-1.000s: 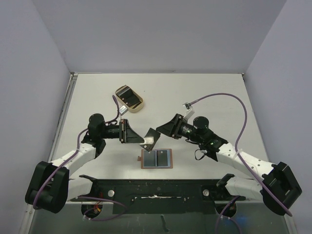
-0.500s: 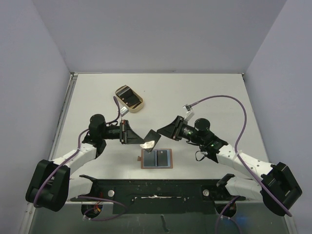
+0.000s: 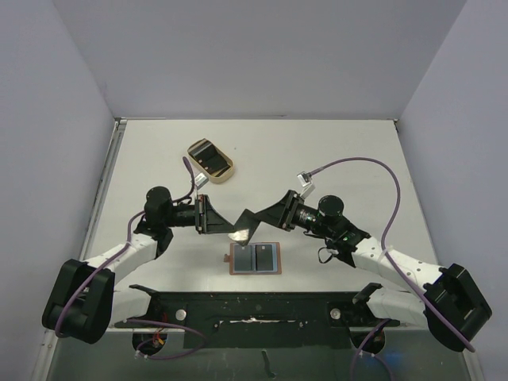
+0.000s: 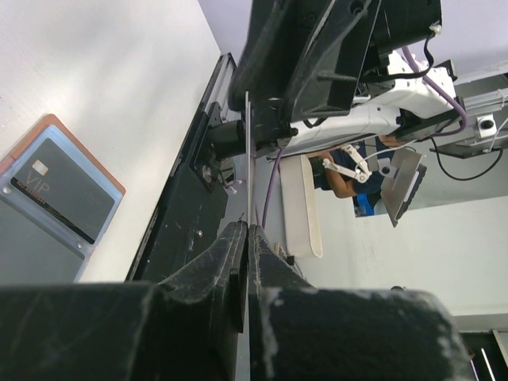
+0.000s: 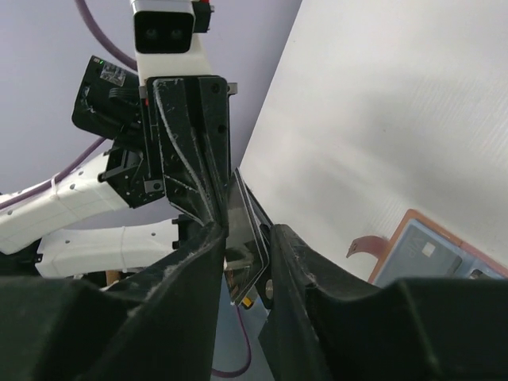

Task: Put the credit cards into the card holder
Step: Adjust the credit card.

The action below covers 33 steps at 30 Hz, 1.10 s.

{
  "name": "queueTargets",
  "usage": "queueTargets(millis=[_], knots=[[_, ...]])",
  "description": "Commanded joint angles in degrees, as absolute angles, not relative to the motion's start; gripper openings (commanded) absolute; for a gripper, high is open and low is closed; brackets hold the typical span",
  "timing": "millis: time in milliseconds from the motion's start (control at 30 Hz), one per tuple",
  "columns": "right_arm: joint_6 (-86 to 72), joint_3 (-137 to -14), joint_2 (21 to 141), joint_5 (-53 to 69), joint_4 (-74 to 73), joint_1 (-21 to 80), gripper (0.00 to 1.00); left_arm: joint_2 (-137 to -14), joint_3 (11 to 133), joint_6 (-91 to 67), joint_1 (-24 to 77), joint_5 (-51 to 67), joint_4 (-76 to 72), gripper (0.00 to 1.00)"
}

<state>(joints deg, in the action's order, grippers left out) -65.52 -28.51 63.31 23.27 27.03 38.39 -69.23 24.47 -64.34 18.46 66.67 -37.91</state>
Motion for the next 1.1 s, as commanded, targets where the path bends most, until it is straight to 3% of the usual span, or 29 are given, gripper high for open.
queueTargets(millis=[0, 200, 500, 767, 1067], knots=[[-66.9, -28.3, 63.8, 26.8, 34.0, 38.8, 0.27, -69.7, 24.6, -65.1, 18.6, 65.1, -43.6, 0.0], [-67.9, -26.8, 63.2, 26.7, 36.2, 38.7, 0.06, -70.1, 23.8, -65.0, 18.1, 65.4, -43.2, 0.0], [-66.7, -26.6, 60.9, 26.3, 34.1, 38.0, 0.03, -69.3, 26.2, -56.9, 16.2, 67.2, -31.6, 0.0], [-67.4, -27.8, 62.7, 26.7, 36.4, 38.0, 0.0, -68.2, 26.2, -59.1, 16.6, 67.6, -33.9, 0.34], [-68.2, -27.6, 62.5, 26.8, 36.8, 37.9, 0.0, -69.3, 25.0, -59.0, 16.8, 67.3, -34.9, 0.36]])
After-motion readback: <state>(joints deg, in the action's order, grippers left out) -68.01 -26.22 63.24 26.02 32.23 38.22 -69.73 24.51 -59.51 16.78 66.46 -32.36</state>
